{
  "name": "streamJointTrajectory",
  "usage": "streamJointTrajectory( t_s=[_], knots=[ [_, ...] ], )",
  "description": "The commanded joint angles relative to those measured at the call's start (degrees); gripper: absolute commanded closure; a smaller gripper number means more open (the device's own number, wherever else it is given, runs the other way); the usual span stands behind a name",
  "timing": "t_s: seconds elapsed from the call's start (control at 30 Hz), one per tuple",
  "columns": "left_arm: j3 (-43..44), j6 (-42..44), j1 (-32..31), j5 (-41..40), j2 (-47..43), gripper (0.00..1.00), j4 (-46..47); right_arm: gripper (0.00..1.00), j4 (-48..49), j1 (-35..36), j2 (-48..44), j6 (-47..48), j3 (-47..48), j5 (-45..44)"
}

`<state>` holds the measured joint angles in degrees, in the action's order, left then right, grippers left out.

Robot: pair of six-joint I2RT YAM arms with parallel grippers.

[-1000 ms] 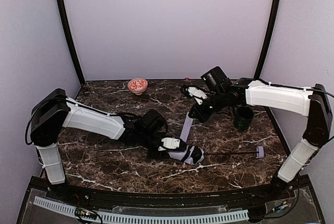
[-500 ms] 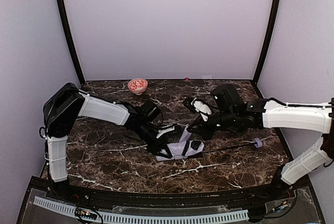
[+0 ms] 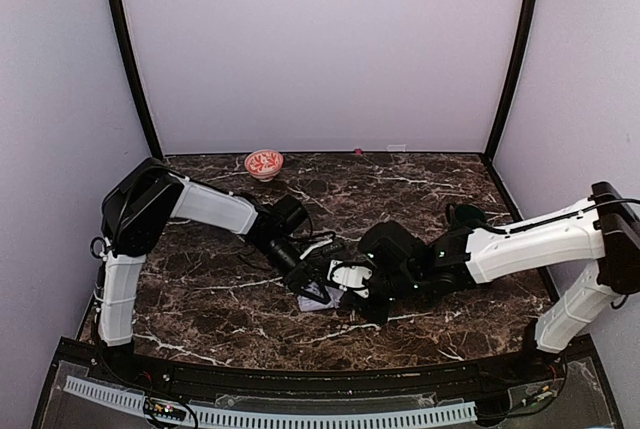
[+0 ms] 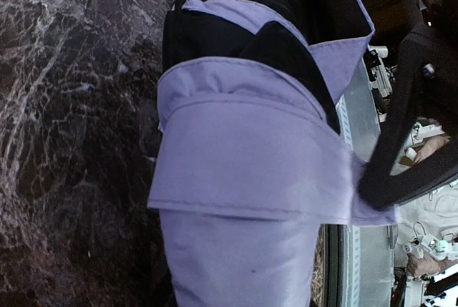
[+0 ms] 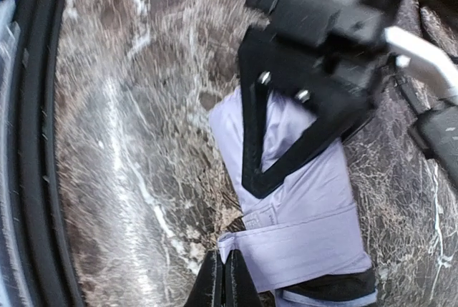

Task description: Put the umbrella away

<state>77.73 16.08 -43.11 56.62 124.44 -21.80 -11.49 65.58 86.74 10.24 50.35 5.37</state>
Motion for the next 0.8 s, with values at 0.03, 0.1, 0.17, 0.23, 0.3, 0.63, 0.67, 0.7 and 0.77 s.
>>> streamJointTrajectory(
  t_s=[0.03,0.1,0.17,0.23,0.3,0.63,0.67,0.7,0.77],
  knots=[
    [1.2,0.8,3.5,-11.1,2.8,1.00,-9.4,1.00,-4.9,5.4,6.0,6.8,1.4,-5.0],
    [1.5,0.6,3.9,-10.5,3.1,1.00,-9.9,1.00,-4.5,6.6,7.8,8.7,2.3,-8.5],
    [1.8,-0.2,4.3,-9.1,3.5,1.00,-9.0,1.00,-3.3,7.5,9.7,9.7,2.7,-10.2],
    [2.0,-0.6,4.3,-8.9,3.8,1.00,-8.4,1.00,-2.4,8.0,11.1,10.2,2.6,-12.4],
    [2.1,-0.7,4.3,-8.5,4.0,1.00,-8.1,1.00,-1.9,8.5,11.9,11.3,2.3,-14.8],
    [2.6,1.6,4.4,-9.8,4.3,1.00,-10.1,1.00,-2.4,8.8,16.0,15.9,1.2,-24.0],
    [2.8,1.7,4.3,-9.6,4.3,1.00,-10.0,1.00,-1.9,8.8,16.5,16.3,1.1,-24.2],
    [2.9,1.9,4.3,-9.3,4.3,1.00,-10.1,1.00,-1.5,8.9,17.3,16.4,1.2,-24.3],
    [2.9,2.4,4.3,-9.1,4.3,1.00,-10.4,0.97,-1.1,8.9,18.5,16.1,1.3,-25.1]
  ],
)
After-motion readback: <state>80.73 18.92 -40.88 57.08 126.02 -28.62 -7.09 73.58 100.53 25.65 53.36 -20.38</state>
